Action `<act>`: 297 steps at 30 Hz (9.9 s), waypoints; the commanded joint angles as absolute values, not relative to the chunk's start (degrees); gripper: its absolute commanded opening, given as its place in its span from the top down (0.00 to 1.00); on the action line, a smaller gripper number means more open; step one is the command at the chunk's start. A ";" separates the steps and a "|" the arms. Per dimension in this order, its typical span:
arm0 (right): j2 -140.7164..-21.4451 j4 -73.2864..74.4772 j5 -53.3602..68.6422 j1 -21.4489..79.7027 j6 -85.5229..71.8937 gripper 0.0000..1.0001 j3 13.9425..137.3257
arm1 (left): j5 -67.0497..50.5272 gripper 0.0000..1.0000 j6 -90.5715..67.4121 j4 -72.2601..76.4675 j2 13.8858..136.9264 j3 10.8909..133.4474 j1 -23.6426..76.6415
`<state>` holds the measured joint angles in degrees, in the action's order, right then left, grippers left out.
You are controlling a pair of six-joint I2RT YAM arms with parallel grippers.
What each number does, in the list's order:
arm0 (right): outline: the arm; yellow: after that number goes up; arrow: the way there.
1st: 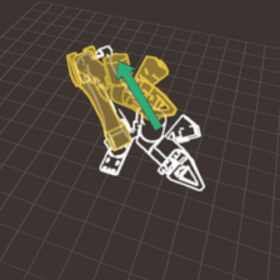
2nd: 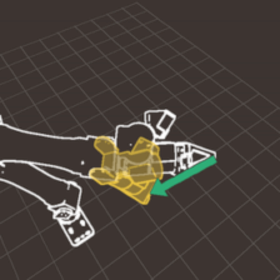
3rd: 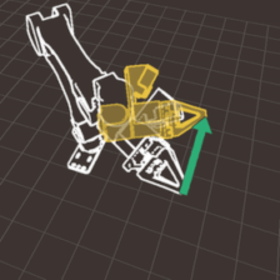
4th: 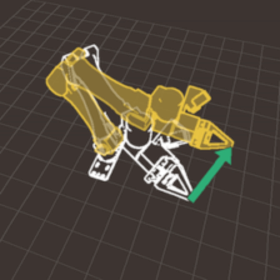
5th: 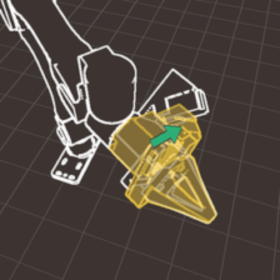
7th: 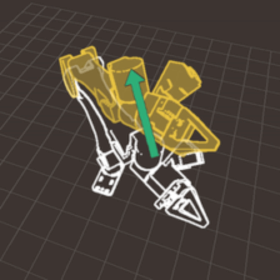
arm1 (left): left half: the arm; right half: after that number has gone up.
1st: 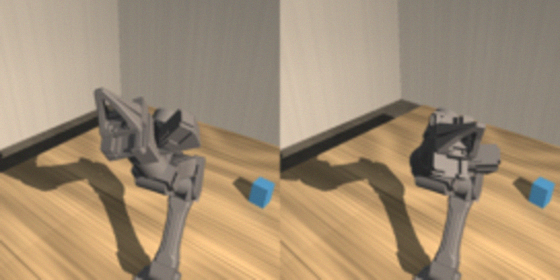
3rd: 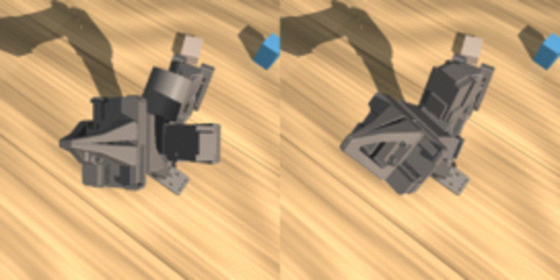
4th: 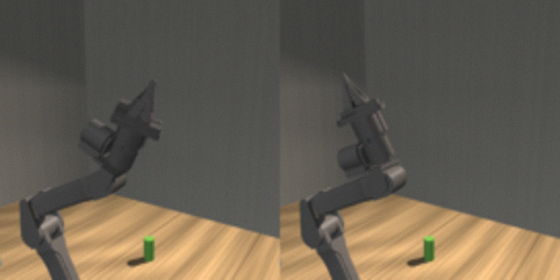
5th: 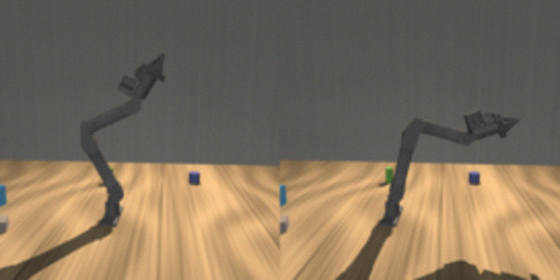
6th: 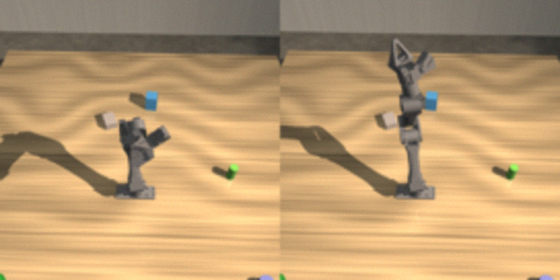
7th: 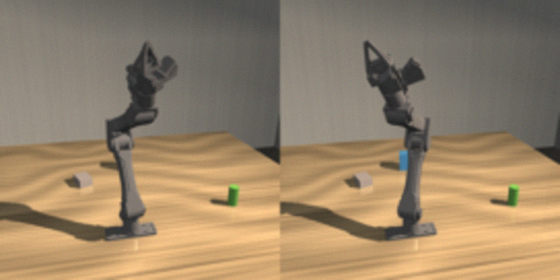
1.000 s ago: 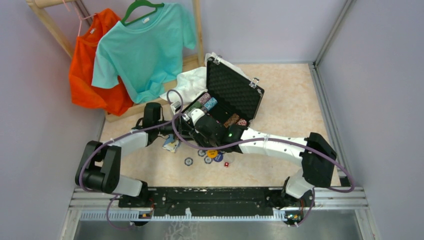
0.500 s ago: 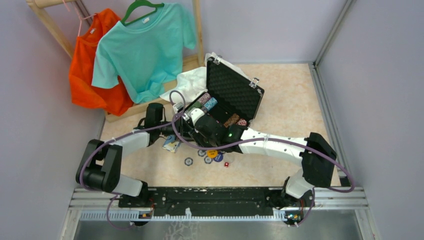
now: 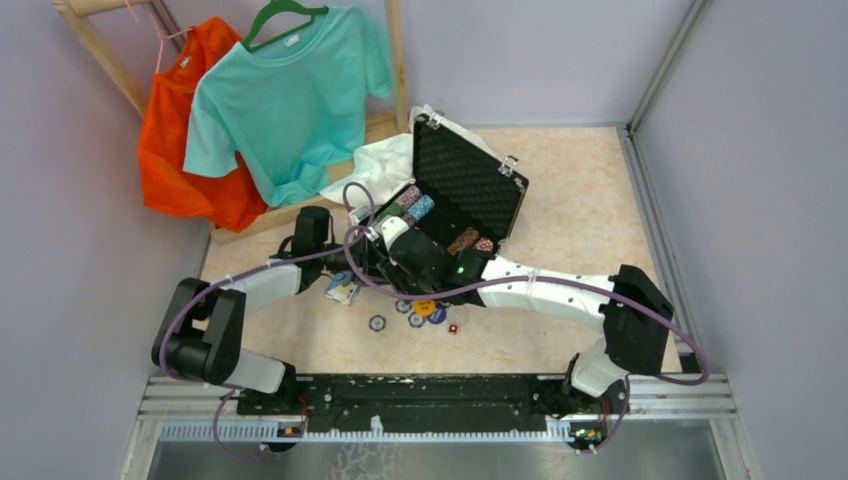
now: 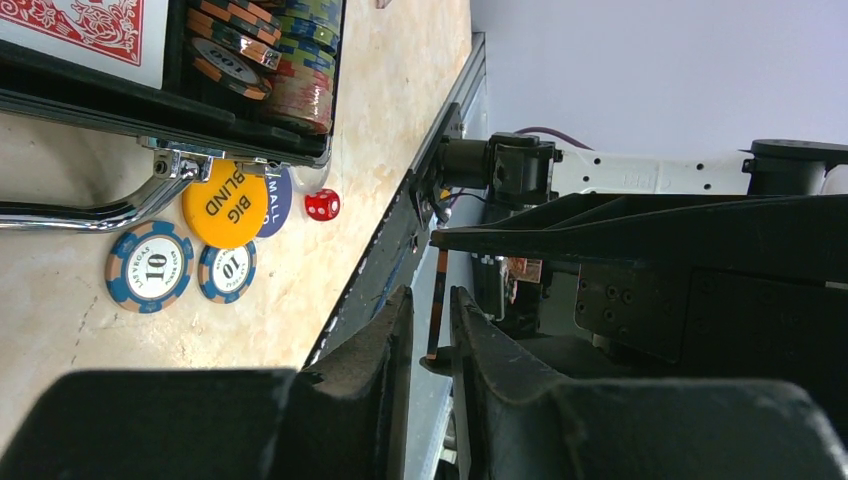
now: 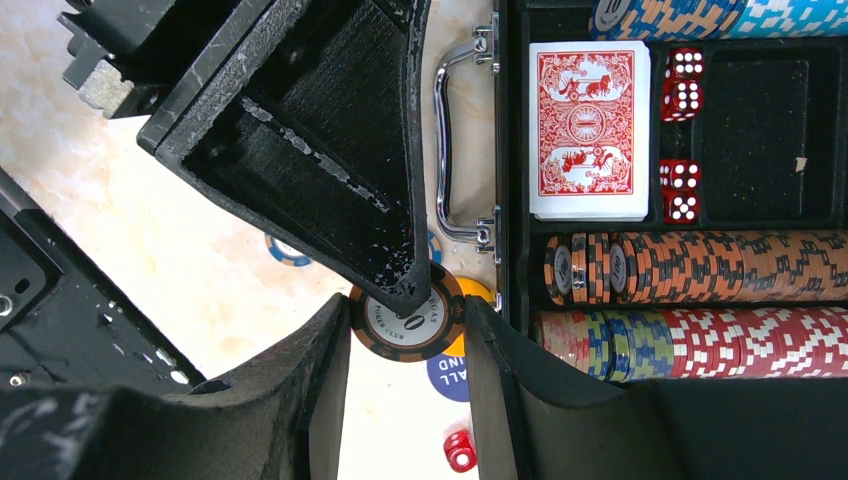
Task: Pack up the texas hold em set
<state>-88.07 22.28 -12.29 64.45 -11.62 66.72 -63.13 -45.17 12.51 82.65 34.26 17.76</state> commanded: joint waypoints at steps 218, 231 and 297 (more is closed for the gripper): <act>-80.75 0.72 5.70 43.69 -9.12 0.82 51.53 | -47.16 0.21 -38.33 33.93 66.69 23.82 16.54; -88.50 -6.92 11.23 44.65 -14.85 1.00 49.18 | -46.11 0.20 -37.17 31.45 65.00 23.69 16.56; -111.90 10.81 -11.67 71.90 -13.45 0.41 71.84 | -36.98 0.01 -40.69 -4.65 62.74 29.49 -11.63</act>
<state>-110.34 11.92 -11.16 71.99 -12.69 69.12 -33.98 -41.43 -6.33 62.28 30.09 -11.09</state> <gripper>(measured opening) 0.624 0.987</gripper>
